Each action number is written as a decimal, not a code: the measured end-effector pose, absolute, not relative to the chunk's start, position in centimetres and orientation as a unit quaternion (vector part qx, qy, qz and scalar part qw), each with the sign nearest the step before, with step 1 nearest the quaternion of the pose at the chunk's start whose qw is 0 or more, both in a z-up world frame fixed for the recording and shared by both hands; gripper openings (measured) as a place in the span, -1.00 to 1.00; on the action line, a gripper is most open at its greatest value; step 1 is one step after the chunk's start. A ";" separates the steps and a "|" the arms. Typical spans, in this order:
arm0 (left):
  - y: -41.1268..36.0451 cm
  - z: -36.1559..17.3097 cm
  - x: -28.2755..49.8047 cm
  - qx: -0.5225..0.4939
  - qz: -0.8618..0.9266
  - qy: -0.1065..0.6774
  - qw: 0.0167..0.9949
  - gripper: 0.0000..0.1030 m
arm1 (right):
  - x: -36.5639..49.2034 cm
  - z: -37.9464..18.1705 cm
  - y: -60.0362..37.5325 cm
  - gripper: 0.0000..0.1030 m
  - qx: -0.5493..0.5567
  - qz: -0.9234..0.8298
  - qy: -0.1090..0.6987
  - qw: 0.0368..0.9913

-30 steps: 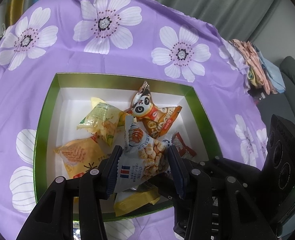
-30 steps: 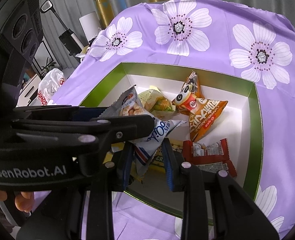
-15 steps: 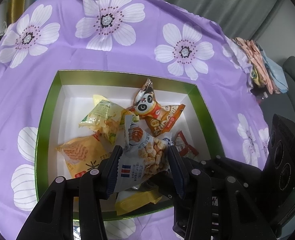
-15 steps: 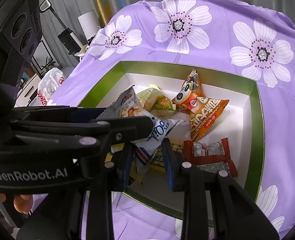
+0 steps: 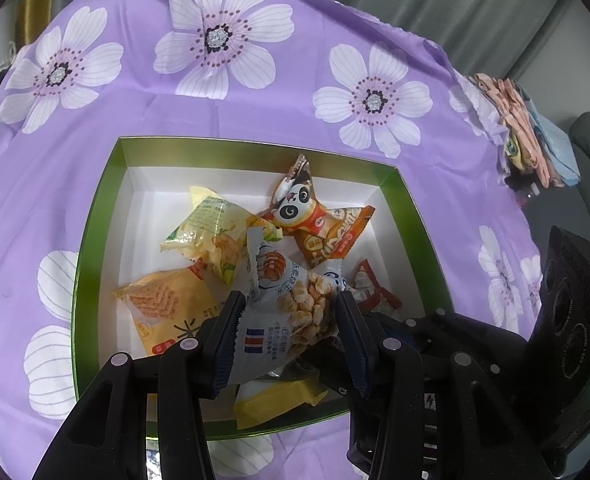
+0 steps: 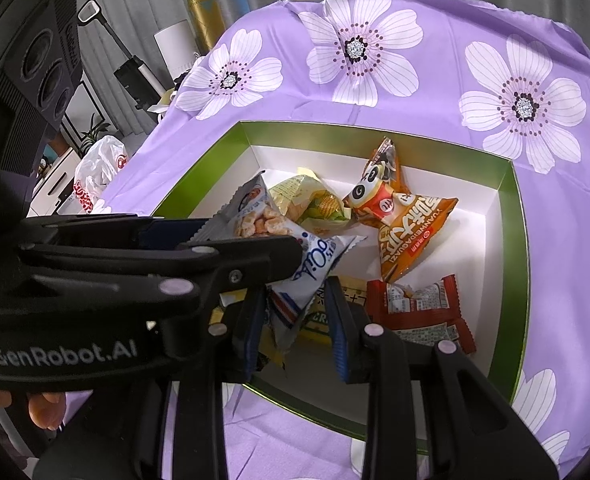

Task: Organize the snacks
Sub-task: 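Lower the peanut bag with the left tool into the green box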

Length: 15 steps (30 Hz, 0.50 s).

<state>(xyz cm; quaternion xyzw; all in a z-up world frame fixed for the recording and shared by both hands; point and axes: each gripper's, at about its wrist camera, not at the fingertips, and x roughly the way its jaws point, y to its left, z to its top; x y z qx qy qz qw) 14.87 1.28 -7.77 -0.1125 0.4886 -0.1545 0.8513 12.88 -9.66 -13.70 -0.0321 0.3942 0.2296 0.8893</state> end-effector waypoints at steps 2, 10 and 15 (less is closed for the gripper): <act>1.3 -7.8 14.9 -0.115 -0.154 0.489 0.851 -0.10 | 12.9 -13.8 -9.7 -0.36 -0.033 0.230 0.395 0.889; 1.2 -7.7 14.9 -0.114 -0.153 0.490 0.851 -0.10 | 12.9 -13.7 -9.6 -0.29 -0.032 0.230 0.396 0.888; 1.4 -7.8 14.9 -0.114 -0.149 0.492 0.850 -0.06 | 12.8 -13.7 -9.5 -0.22 -0.032 0.229 0.396 0.889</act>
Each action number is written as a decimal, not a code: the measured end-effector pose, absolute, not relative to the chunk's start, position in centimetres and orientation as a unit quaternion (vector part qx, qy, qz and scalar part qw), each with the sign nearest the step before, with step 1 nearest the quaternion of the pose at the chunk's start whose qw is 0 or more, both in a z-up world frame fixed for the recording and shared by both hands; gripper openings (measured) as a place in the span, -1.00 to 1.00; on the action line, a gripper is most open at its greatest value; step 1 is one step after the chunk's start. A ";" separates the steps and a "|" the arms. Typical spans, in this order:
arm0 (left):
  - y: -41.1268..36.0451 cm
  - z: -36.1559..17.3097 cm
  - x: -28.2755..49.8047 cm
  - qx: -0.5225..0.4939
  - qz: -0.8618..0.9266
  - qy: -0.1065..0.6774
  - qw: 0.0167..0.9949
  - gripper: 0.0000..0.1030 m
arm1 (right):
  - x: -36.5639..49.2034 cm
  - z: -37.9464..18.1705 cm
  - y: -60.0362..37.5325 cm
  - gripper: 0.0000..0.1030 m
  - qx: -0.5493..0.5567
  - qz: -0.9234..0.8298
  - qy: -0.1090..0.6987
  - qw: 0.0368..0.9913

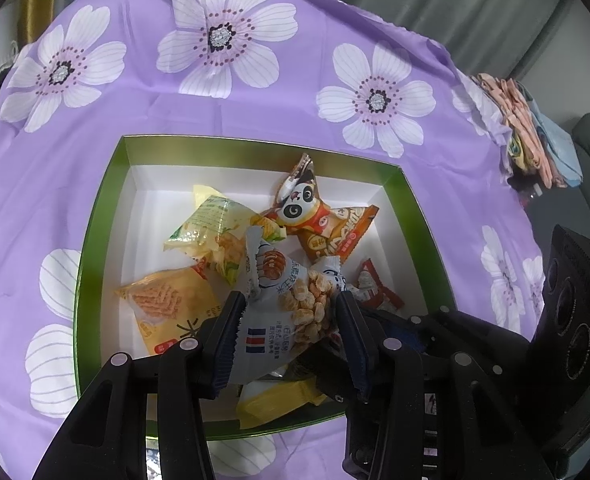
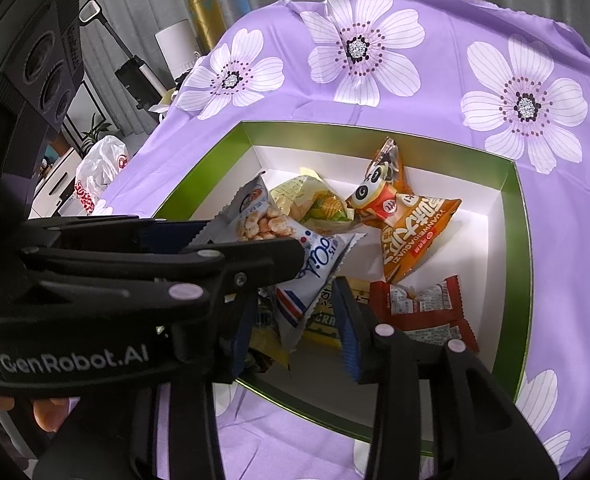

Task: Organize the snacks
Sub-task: 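Lower the peanut bag with the left tool into the green box, then open the left tool to release the peanut bag in the box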

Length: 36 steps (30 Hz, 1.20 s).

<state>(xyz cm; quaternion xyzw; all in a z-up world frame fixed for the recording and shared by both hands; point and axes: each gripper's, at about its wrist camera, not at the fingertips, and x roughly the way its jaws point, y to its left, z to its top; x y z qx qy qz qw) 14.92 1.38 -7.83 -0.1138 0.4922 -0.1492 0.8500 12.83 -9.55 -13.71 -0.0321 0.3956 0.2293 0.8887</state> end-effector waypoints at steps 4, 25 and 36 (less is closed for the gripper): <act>1.6 -7.8 14.9 -0.110 -0.144 0.494 0.850 -0.04 | 12.8 -13.7 -9.5 -0.19 -0.031 0.229 0.397 0.888; 1.4 -8.2 14.9 -0.098 -0.122 0.504 0.849 0.34 | 13.0 -13.6 -9.9 0.04 -0.027 0.223 0.399 0.889; 1.8 -8.3 14.9 -0.095 -0.102 0.508 0.850 0.54 | 13.0 -13.3 -10.3 0.40 -0.020 0.208 0.397 0.894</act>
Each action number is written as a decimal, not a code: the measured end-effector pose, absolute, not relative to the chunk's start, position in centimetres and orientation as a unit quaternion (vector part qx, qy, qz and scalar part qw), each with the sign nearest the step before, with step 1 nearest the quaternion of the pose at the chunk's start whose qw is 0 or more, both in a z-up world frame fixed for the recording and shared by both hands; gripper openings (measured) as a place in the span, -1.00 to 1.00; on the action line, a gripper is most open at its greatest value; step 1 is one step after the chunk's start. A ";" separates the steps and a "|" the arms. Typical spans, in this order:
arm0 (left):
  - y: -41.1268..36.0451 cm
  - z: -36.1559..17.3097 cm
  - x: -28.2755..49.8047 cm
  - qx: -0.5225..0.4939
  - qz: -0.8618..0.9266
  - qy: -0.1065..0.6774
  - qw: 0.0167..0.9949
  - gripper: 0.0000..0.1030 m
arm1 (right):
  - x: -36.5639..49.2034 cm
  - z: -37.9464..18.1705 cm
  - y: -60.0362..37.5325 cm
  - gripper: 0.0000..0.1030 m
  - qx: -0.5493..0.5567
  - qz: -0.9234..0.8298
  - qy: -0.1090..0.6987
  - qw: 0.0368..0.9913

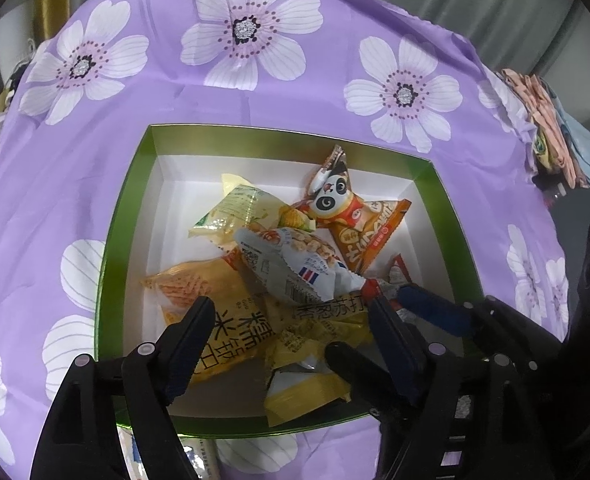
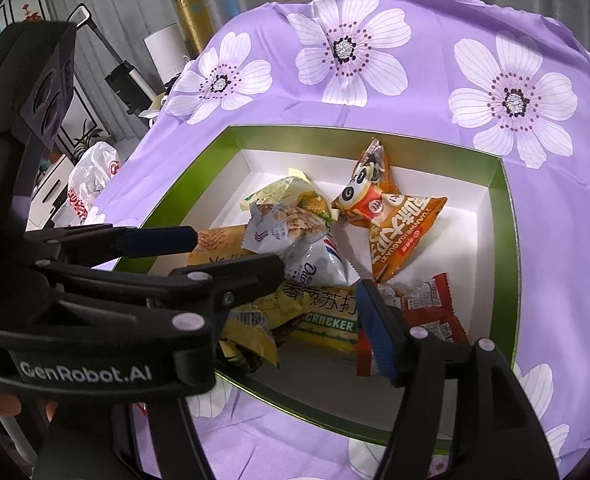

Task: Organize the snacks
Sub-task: 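Open the left tool to release the peanut bag in the box, then move the left tool back to the white-and-blue packet on the cloth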

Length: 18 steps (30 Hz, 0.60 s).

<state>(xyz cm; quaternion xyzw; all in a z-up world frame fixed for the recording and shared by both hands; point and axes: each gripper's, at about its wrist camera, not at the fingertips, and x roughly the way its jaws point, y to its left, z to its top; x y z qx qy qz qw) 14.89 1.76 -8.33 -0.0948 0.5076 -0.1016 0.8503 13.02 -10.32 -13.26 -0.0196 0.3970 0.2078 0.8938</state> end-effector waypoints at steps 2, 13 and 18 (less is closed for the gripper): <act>1.8 -8.2 14.8 -0.095 -0.099 0.507 0.851 0.65 | 13.0 -13.1 -10.5 0.44 -0.016 0.204 0.395 0.896; 2.4 -6.7 14.1 -0.101 -0.094 0.491 0.860 0.84 | 12.1 -11.9 -11.3 0.61 -0.009 0.184 0.380 0.907; 2.4 -5.7 13.5 -0.097 -0.093 0.483 0.865 0.85 | 11.5 -11.2 -11.5 0.62 -0.008 0.179 0.375 0.909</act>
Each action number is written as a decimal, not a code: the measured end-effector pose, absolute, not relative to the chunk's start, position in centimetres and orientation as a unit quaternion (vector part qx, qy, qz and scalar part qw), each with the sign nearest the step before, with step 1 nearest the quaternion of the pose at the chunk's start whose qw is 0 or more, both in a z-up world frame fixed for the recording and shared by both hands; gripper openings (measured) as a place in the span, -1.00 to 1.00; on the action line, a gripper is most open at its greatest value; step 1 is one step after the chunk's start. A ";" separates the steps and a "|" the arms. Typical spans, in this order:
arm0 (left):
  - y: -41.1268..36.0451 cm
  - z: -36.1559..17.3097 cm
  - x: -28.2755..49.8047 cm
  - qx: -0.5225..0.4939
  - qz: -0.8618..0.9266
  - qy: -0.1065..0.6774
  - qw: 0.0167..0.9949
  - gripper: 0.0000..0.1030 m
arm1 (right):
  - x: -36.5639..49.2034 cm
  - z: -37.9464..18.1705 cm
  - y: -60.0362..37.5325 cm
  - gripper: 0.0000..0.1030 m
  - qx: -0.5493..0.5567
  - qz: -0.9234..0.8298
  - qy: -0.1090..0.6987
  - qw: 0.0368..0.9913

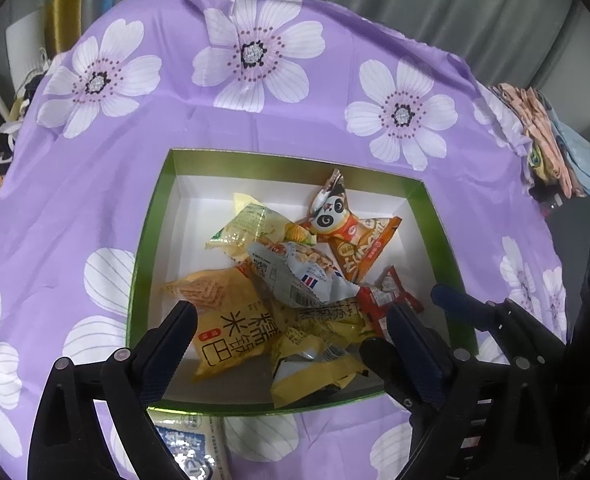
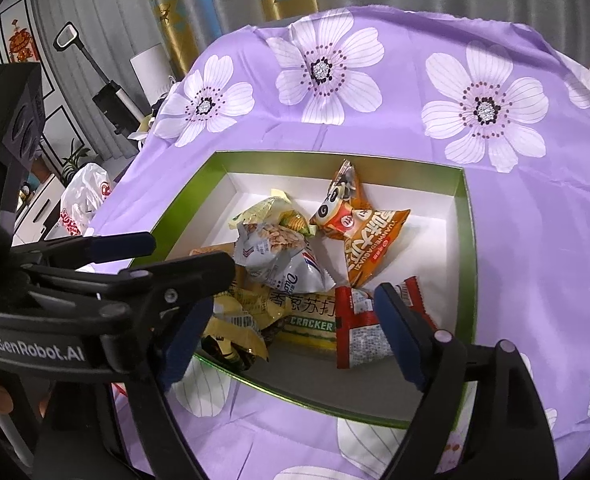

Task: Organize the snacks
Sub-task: 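Move the left tool back to the white-and-blue packet on the cloth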

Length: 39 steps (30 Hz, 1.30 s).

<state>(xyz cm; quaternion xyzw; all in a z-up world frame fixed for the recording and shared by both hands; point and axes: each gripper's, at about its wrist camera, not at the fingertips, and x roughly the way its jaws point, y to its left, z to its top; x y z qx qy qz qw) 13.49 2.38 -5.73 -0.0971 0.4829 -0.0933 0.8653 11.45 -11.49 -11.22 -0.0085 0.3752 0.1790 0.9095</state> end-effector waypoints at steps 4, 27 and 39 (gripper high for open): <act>2.5 -4.8 12.9 -0.098 -0.093 0.476 0.869 0.86 | 10.6 -10.5 -11.7 0.68 -0.009 0.175 0.370 0.913; 4.5 0.7 3.6 -0.093 -0.093 0.412 0.902 0.88 | 1.2 -6.6 -12.2 0.79 -0.017 0.167 0.322 0.932; 6.5 0.3 0.6 -0.111 -0.074 0.412 0.901 0.88 | -1.3 -7.2 -11.1 0.80 -0.015 0.179 0.326 0.928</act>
